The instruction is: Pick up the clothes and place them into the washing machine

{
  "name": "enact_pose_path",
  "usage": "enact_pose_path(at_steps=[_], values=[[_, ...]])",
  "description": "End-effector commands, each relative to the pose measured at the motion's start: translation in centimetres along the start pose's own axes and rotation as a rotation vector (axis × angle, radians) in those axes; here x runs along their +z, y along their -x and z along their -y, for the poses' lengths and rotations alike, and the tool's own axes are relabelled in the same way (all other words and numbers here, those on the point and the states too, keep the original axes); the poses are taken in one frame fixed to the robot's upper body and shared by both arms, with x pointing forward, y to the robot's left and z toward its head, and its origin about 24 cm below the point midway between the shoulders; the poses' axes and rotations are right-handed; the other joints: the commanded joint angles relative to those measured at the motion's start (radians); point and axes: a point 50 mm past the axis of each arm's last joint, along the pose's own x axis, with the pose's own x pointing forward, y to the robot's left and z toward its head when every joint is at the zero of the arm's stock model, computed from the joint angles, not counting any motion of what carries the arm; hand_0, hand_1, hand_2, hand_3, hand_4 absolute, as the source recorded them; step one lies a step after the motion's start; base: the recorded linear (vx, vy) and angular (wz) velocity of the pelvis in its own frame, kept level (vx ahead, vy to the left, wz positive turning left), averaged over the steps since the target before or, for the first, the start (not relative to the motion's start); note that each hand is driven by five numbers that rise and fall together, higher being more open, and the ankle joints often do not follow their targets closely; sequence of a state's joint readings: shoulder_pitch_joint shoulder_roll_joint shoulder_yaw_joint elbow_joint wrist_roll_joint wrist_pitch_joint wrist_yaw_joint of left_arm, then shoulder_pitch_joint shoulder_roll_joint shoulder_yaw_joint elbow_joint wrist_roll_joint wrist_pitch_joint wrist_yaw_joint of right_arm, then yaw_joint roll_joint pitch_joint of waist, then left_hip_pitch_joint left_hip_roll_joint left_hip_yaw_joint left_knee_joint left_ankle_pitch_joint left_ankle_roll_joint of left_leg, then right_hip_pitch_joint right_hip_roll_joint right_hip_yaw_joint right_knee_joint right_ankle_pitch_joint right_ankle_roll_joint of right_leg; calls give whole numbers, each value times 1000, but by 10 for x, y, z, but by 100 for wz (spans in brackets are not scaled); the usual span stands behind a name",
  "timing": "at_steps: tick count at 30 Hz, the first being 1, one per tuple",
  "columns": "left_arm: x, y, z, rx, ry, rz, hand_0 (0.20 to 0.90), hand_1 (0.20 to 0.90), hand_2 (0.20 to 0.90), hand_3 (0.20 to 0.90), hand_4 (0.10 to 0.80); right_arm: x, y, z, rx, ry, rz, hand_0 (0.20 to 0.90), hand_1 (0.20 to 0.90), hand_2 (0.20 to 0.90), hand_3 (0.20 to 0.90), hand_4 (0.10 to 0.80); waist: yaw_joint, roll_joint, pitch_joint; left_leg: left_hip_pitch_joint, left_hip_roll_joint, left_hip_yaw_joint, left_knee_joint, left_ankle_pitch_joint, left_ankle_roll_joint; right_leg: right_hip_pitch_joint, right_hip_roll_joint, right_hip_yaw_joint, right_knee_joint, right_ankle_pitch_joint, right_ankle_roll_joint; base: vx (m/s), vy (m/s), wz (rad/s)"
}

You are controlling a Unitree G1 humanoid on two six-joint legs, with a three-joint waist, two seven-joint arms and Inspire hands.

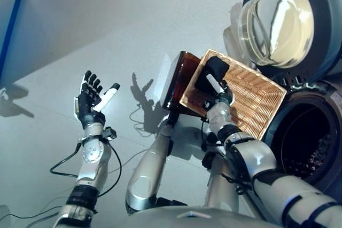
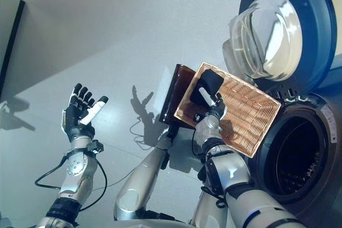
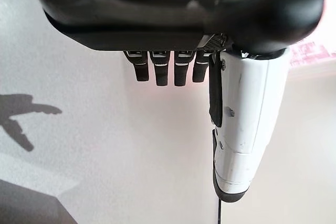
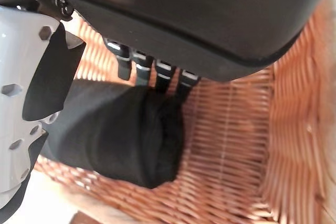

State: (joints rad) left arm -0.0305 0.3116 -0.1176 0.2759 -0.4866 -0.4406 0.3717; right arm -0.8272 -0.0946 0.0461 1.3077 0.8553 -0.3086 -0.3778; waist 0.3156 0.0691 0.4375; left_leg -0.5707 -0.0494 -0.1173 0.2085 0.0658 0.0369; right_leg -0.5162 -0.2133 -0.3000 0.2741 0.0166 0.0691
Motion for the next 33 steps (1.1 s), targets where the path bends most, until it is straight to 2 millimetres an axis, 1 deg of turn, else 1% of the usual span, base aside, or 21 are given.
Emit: enact_pose_path(at_steps=[1,5,6,7,9,10,18,25,30,31,32,33], values=[[58,-12,-23,44,-5,301,900,900,900,900,800,21,2,-17,49,-84,100,900,900,900,900,800,41,-15,-12,-71,-13,20,42,-40,-84,71,-49,14,17,-77,18,12,-7,20],[62,-14,-21,41,3,320,900,900,900,900,800,28,1,-22,52,-69,113,900,900,900,900,800,51,-12,-3,-89,-20,11,52,-42,-81,60,-51,7,32,-86,16,10,-3,10],[64,-14,-21,43,7,326,900,900,900,900,800,30,1,-23,54,-62,117,529,529,529,529,535,55,-11,-2,-91,-20,11,53,-43,-81,58,-52,4,34,-88,15,16,-3,5],[64,-14,-21,44,8,328,900,900,900,900,800,32,1,-25,51,-47,122,200,200,200,200,300,56,-11,-1,-94,-21,9,55,-43,-81,56,-53,3,37,-89,16,19,-13,4],[65,-15,-20,41,4,333,900,900,900,900,800,36,-1,-23,34,-25,132,200,200,200,200,300,60,-8,-1,-99,-23,7,57,-43,-81,51,-55,1,42,-91,15,10,-5,2],[66,-14,-20,42,3,338,900,900,900,900,800,43,-2,-24,20,-20,145,200,200,200,200,300,64,-6,-3,-101,-24,5,55,-42,-81,47,-56,-1,46,-93,16,0,0,0],[66,-12,-25,59,-10,335,900,900,900,900,800,60,-7,-20,-4,25,188,200,200,200,200,300,57,0,-2,-96,-19,12,59,-47,-74,41,-54,11,53,-96,14,0,0,0],[62,-9,-28,55,-14,313,900,900,900,900,800,61,-9,-11,-31,29,193,200,200,200,200,300,43,2,-8,-83,-15,20,55,-48,-72,42,-52,24,52,-92,15,0,0,0],[58,-6,-30,43,-19,292,900,900,900,900,800,63,-12,-2,-56,72,202,200,200,200,200,300,33,9,-16,-76,-14,25,53,-47,-68,45,-53,36,44,-83,19,-14,4,-4],[58,-5,-30,41,-19,290,900,900,900,900,800,65,-12,-1,-59,81,208,422,422,422,422,459,32,10,-17,-75,-15,27,52,-46,-68,45,-53,37,42,-82,19,-14,15,-5],[57,-5,-30,39,-19,286,900,900,900,900,800,65,-13,1,-66,99,209,900,900,900,900,800,31,11,-19,-72,-14,30,50,-45,-67,46,-53,38,38,-79,21,-12,17,-6],[56,-4,-30,37,-18,283,900,900,900,900,800,67,-13,2,-73,122,216,900,900,900,900,800,30,11,-19,-70,-13,30,49,-45,-66,48,-53,39,36,-77,21,-7,16,-6]])
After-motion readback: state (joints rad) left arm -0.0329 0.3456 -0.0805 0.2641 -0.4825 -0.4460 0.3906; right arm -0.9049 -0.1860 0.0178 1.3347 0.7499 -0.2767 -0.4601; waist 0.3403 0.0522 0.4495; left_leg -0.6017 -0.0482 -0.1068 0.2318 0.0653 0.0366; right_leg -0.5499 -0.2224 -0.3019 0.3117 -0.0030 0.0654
